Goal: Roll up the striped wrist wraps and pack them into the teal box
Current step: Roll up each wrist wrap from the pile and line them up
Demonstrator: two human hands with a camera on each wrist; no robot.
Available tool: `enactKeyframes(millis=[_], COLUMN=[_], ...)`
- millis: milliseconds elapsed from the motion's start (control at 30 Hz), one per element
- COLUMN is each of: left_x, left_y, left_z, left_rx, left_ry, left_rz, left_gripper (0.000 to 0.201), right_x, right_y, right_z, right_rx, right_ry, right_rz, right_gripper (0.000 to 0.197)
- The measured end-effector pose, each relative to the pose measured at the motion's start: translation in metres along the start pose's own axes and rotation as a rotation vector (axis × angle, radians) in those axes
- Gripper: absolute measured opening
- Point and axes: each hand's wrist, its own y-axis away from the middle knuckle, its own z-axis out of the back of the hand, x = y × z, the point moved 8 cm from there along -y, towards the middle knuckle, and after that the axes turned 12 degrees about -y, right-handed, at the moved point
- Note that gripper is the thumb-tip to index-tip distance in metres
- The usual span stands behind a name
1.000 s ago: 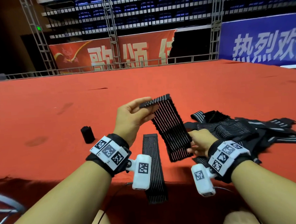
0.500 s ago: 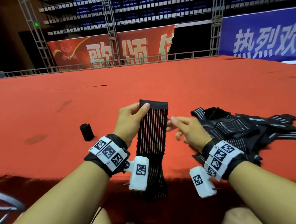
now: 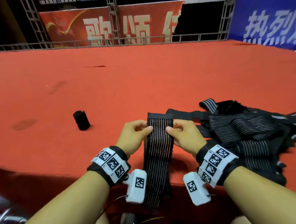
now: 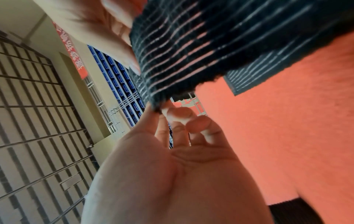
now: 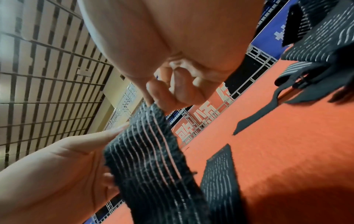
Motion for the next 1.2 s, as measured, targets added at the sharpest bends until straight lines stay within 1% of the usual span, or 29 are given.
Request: enactKeyframes(millis=[67, 133, 200, 267, 333, 400, 467, 567, 667, 800, 933, 1033, 1133, 1200], left_x=[0.024, 0.052, 0.080, 0.103, 0.120, 0.129, 0.134, 0.140, 0.155, 0.170, 0.171, 0.168, 0.165, 0.160], left_y=[-0.011, -0.021, -0.031, -0.042, -0.058, -0.073, -0.088, -0.108, -0.122, -0.130, -0.132, -0.129, -0.119, -0.108], left_z=[-0.003, -0.010, -0.018, -0.022, -0.025, -0.024, -0.023, -0.024, -0.027, -0.028, -0.027, -0.025, -0.023, -0.022], left_rx=[0.017, 0.053, 0.109, 0.144, 0.158, 0.145, 0.123, 0.109, 0.091, 0.078, 0.069, 0.066, 0.067, 0.077], left_ry=[-0.027, -0.033, -0.049, -0.053, -0.056, -0.052, -0.032, -0.026, -0.023, -0.038, -0.124, -0.186, -0.167, -0.148], left_rz=[0.067, 0.164, 0.261, 0.327, 0.355, 0.354, 0.353, 0.344, 0.394, 0.446, 0.440, 0.445, 0.478, 0.499], left_gripper=[0.012, 0.010, 0.011, 0.011, 0.012, 0.015, 0.011, 0.021, 0.023, 0.022, 0.027, 0.031, 0.034, 0.031], right_x=[-0.029, -0.061, -0.088, -0.102, -0.111, -0.117, -0.122, -0.131, -0.143, -0.150, -0.145, -0.136, -0.124, -0.117], right_y=[-0.017, -0.034, -0.048, -0.063, -0.079, -0.096, -0.113, -0.134, -0.147, -0.150, -0.145, -0.135, -0.114, -0.095], right_z=[-0.002, -0.004, -0.005, -0.005, -0.005, -0.008, -0.010, -0.010, -0.009, -0.006, -0.007, -0.010, -0.009, -0.007], right_rx=[0.010, 0.039, 0.051, 0.042, 0.028, 0.037, 0.028, -0.009, -0.027, -0.071, -0.096, -0.080, -0.046, -0.005], right_ry=[0.083, 0.195, 0.224, 0.248, 0.274, 0.296, 0.306, 0.320, 0.329, 0.349, 0.338, 0.365, 0.367, 0.359], right_rz=[-0.085, -0.158, -0.222, -0.257, -0.287, -0.304, -0.308, -0.323, -0.377, -0.457, -0.490, -0.475, -0.482, -0.505], right_gripper=[0.029, 0.030, 0.029, 0.028, 0.028, 0.025, 0.023, 0.029, 0.032, 0.038, 0.043, 0.043, 0.043, 0.041])
